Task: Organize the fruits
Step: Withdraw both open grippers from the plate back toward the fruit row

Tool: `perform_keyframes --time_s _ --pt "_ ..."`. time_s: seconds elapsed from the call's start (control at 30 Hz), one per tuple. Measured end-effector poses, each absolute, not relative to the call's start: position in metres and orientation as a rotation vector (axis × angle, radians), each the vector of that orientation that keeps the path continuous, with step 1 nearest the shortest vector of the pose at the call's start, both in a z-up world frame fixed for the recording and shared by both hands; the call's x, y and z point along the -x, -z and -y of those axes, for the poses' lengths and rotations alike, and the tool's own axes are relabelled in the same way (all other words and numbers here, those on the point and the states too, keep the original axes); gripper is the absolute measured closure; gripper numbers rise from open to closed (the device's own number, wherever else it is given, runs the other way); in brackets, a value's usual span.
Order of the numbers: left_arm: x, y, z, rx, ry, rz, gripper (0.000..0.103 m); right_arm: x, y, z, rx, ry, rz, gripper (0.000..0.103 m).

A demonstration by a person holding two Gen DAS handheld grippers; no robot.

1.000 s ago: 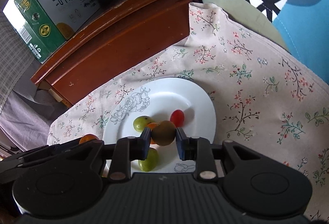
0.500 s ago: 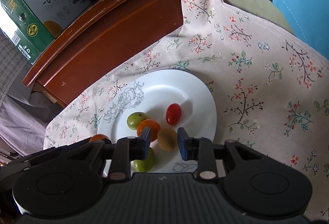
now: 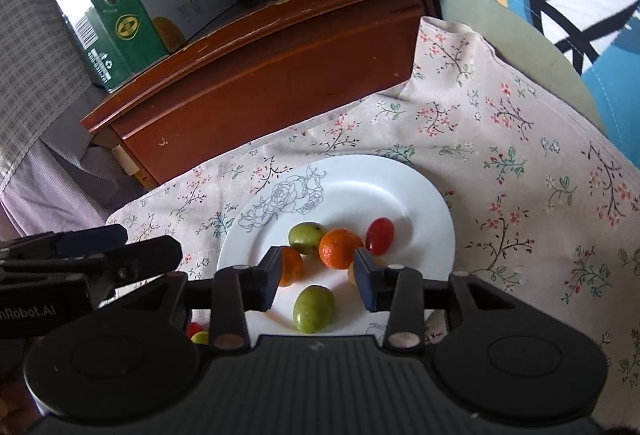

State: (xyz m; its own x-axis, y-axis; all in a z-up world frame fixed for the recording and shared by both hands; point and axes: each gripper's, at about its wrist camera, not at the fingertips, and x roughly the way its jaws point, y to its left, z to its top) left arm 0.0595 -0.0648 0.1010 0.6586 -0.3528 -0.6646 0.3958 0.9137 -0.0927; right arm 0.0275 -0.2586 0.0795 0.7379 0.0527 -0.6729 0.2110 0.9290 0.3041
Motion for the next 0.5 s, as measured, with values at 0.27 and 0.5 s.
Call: perform_keyframes --time_s 0.27,0.5 --pt "-0.046 -0.102 0.028 0.021 0.336 -0.755 0.018 -0.015 -0.074 0.243 -0.352 0.057 -0.767 0.061" --pt "-0.032 -0.097 0.001 0.062 0.255 -0.769 0.012 0.001 -0.074 0.211 -0.272 -0.020 -0.743 0.061"
